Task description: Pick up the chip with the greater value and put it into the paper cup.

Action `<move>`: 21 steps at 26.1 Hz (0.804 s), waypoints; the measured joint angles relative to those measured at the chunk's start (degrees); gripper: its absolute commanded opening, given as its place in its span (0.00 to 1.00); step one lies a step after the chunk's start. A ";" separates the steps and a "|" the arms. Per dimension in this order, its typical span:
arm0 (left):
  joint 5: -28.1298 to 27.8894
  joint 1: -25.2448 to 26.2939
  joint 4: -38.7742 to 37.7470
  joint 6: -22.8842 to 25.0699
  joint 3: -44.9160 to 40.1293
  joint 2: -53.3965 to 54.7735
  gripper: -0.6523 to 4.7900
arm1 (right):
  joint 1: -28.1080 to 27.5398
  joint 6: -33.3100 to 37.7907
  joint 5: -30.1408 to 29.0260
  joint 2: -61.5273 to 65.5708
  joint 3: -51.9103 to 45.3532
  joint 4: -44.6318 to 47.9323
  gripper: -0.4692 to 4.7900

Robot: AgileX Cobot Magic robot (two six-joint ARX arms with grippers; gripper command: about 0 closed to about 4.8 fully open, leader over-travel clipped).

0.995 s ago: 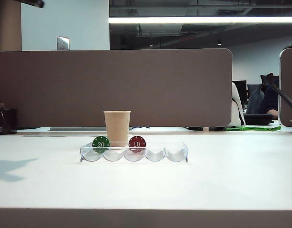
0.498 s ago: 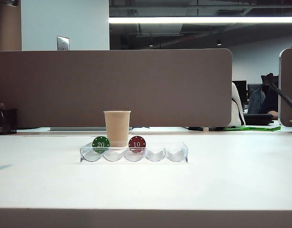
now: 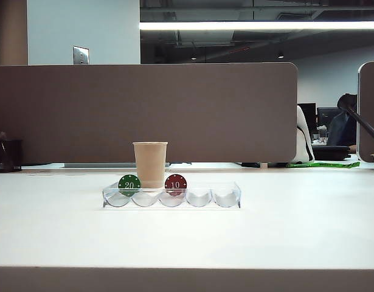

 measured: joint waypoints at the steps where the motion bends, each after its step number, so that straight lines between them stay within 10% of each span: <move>1: 0.00 0.00 0.17 0.00 -0.48 -0.94 0.11 | -0.07 0.02 0.22 0.00 -0.59 0.09 0.08; 21: -2.54 0.00 -10.64 -0.02 -10.69 -20.44 0.11 | -0.02 0.87 4.70 -0.04 -2.19 9.94 0.08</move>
